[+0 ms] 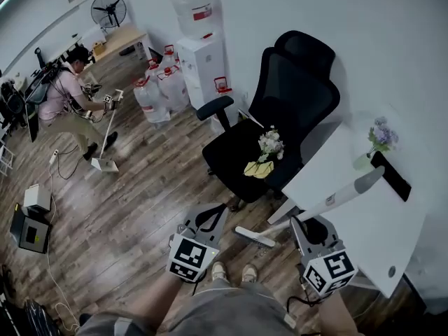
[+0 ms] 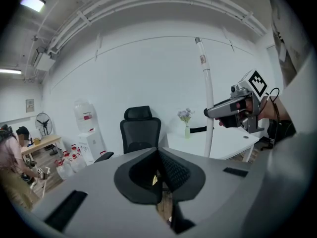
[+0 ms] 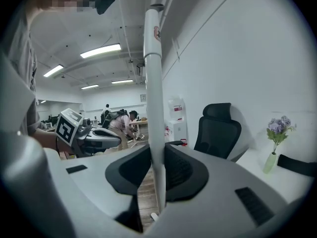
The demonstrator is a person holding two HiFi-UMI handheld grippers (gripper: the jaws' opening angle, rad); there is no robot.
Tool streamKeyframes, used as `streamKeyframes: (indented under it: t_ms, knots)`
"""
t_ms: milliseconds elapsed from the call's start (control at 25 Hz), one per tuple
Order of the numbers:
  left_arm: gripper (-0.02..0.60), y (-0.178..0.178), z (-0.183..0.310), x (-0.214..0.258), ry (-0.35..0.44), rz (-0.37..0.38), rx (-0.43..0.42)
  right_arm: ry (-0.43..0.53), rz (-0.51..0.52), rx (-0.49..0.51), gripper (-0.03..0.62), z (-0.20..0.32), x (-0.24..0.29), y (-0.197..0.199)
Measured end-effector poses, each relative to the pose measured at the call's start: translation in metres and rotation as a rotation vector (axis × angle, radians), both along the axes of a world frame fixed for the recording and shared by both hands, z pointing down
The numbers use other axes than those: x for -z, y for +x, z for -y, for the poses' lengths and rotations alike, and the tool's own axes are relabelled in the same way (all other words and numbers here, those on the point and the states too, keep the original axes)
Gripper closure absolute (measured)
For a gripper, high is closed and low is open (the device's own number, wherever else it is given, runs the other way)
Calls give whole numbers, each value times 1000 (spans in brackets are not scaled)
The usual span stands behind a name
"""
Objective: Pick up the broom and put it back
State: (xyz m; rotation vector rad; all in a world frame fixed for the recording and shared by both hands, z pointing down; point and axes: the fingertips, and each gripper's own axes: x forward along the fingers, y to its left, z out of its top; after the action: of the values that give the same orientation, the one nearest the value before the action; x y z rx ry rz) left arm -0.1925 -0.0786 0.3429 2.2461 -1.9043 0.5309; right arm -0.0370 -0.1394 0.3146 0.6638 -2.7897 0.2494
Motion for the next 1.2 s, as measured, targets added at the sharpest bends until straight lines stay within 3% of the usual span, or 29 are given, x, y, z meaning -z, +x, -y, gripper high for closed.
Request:
streamKeyframes:
  t_ms: [480, 720, 1200]
  knots:
    - [566, 84, 52, -47, -77, -58, -202, -139, -20, -123, 490, 24, -78, 55]
    - [566, 132, 64, -84, -135, -52, -304, -194, -65, -155, 490, 18, -133, 88]
    - [566, 178, 78, -198, -269, -50, -362, -296, -172, -171, 488, 12, -281, 128]
